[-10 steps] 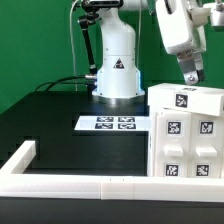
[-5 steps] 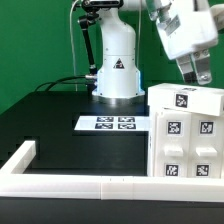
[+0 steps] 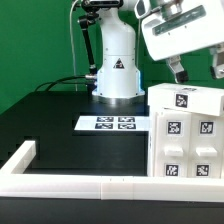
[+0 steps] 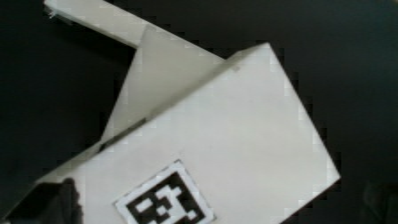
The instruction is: Assemble cabinet
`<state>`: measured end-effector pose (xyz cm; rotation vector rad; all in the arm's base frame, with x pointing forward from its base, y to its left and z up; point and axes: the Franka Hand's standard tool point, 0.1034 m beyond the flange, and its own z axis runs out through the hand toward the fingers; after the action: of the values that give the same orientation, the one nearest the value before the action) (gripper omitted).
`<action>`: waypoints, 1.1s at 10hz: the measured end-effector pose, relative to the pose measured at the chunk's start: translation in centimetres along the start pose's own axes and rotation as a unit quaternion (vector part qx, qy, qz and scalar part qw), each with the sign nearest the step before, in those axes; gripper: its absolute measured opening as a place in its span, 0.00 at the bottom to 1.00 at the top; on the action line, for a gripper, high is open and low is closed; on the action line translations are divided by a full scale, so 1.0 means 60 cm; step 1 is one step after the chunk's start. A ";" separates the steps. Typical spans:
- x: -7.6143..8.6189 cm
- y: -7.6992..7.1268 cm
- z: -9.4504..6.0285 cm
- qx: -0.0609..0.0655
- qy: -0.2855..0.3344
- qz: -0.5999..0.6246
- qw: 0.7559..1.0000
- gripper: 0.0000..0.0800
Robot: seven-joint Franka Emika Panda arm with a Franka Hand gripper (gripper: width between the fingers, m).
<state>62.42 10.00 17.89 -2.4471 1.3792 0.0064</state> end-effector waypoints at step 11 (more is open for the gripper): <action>0.013 0.003 0.000 -0.071 -0.034 -0.545 0.835 1.00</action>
Offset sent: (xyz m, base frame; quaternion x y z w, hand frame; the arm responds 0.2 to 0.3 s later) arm 0.0029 -0.0013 0.0057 -0.0681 -0.0146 -0.3473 0.9352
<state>62.65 9.26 17.73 -2.9439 -0.2058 -0.0739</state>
